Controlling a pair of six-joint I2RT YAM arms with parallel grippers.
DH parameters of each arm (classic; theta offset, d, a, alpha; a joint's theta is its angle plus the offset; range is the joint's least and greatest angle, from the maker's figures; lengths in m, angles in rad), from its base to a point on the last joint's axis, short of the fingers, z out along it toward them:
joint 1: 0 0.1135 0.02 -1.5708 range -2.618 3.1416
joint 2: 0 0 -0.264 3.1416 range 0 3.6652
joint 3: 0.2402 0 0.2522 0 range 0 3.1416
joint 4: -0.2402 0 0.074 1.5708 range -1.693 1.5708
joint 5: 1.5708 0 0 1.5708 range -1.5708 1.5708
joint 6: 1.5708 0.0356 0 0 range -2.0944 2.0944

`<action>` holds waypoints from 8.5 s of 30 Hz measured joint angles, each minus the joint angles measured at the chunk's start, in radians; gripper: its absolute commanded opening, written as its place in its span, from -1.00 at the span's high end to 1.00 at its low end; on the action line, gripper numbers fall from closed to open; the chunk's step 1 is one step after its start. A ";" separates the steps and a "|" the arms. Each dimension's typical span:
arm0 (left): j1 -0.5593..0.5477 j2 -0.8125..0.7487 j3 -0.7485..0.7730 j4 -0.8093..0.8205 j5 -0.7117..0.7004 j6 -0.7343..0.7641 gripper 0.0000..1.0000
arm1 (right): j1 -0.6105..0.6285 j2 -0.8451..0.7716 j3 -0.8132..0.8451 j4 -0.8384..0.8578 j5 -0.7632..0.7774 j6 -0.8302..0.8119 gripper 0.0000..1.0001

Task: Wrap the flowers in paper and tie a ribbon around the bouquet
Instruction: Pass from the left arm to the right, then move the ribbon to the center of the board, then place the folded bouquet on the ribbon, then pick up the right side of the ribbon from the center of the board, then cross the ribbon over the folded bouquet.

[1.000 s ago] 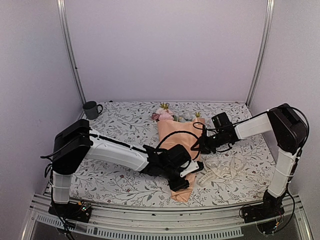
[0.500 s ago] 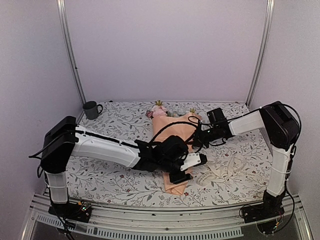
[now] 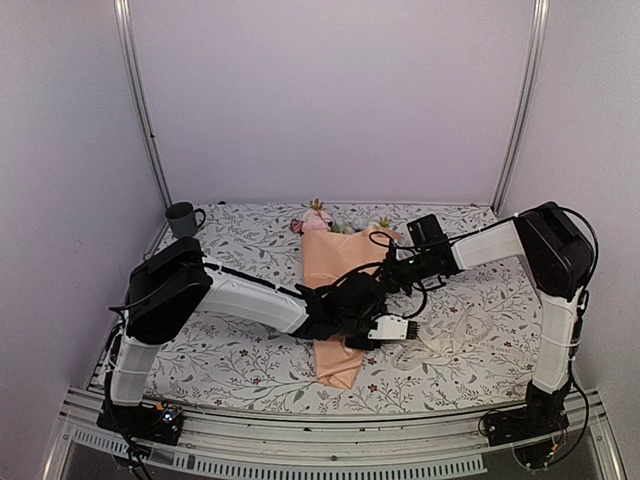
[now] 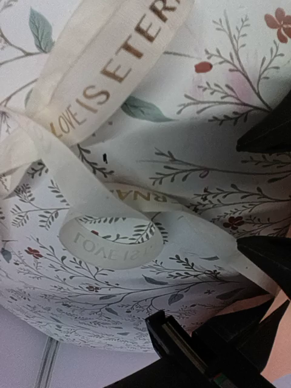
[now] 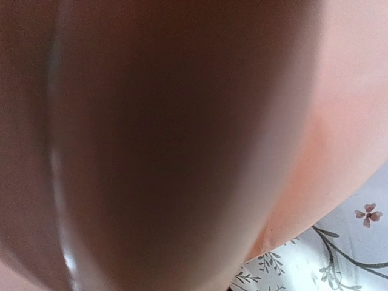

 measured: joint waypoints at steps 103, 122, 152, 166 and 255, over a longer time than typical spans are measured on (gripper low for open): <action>0.388 -0.996 -0.206 -0.231 0.102 -0.939 1.00 | 0.074 -0.073 0.007 -0.217 -0.060 -0.101 1.00; 0.187 -0.094 -0.057 -0.213 0.401 -1.033 1.00 | 0.080 -0.068 -0.023 -0.215 -0.029 -0.093 0.09; 0.195 -0.075 -0.060 -0.207 0.419 -1.066 1.00 | 0.005 -0.473 -0.249 -0.991 0.614 -0.277 -0.92; 0.196 -0.075 -0.067 -0.198 0.426 -1.063 1.00 | 0.005 -0.273 -0.119 -0.940 0.659 -0.470 0.42; -0.087 -0.410 -0.053 -0.319 0.550 -0.662 1.00 | 0.245 -0.083 -0.320 0.452 -0.131 0.004 1.00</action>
